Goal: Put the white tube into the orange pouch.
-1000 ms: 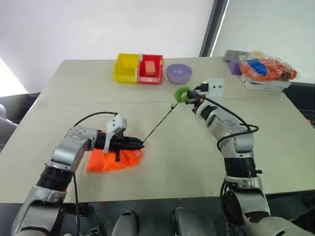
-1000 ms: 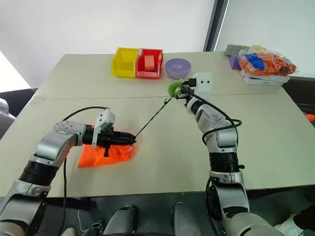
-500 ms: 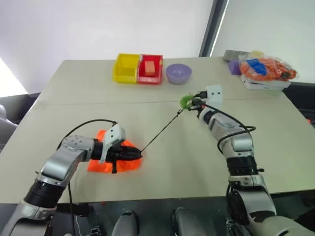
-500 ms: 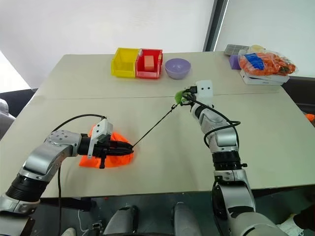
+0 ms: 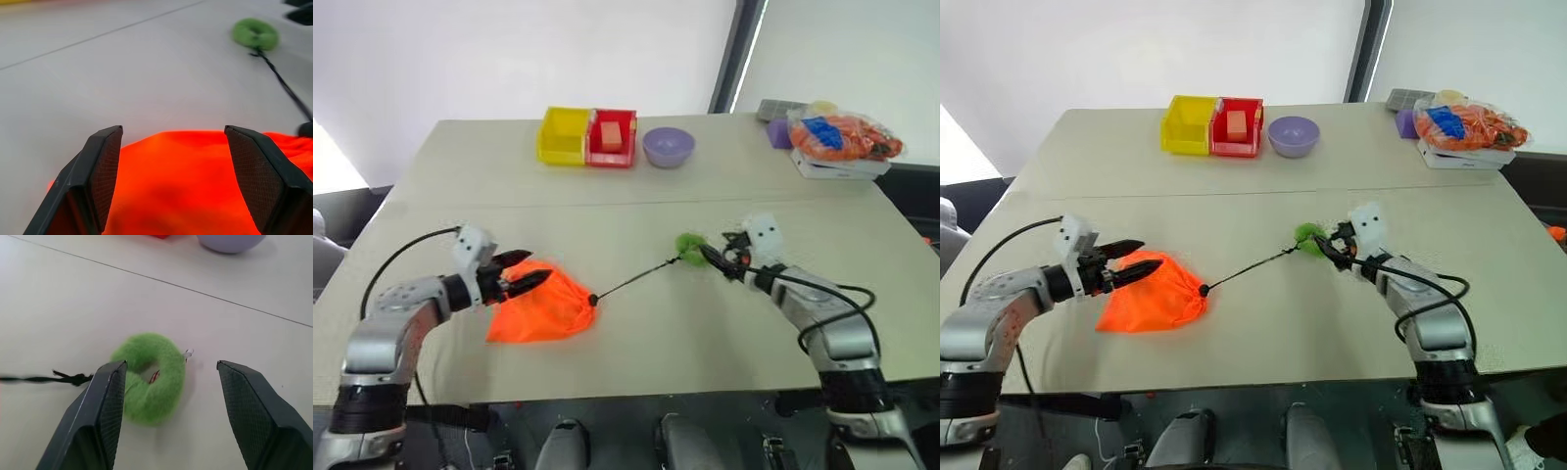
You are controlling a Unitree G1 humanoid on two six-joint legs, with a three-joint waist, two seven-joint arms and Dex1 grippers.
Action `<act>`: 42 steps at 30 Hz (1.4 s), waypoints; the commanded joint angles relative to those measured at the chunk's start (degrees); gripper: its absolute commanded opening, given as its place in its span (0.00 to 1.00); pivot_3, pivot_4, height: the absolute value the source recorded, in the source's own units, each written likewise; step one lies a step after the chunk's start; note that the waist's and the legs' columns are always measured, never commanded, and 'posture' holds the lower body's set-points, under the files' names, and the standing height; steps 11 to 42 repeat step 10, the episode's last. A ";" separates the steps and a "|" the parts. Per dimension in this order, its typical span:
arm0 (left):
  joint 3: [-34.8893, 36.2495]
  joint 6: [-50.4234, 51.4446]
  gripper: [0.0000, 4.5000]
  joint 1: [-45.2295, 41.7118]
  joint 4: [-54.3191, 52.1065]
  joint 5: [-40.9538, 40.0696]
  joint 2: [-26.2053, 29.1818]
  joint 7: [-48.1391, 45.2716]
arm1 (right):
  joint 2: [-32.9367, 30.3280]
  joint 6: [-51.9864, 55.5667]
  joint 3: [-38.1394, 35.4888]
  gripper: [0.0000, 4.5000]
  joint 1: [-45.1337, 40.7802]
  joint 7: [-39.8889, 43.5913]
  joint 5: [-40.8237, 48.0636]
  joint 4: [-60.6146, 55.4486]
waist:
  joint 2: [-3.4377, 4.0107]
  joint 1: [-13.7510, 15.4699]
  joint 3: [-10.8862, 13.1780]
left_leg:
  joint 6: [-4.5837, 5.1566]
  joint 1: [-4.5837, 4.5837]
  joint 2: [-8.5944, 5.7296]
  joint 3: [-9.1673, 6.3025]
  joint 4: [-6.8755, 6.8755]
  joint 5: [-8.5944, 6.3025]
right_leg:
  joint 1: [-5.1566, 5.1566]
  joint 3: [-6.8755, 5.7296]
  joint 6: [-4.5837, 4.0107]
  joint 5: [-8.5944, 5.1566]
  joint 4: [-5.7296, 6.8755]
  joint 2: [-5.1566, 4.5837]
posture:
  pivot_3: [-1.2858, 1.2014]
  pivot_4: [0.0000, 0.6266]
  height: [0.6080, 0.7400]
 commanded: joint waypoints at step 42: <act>4.56 -7.80 0.79 5.98 1.85 2.12 -3.71 9.15 | -1.77 -2.07 -6.78 0.67 6.85 8.38 7.56 -4.17 | -0.07 -0.12 0.02 | -0.02 0.21 0.00 0.09 0.03 -0.01 | 0.17 0.01 0.02 -0.02 -0.09 -0.10 | 0.52 0.24 1.00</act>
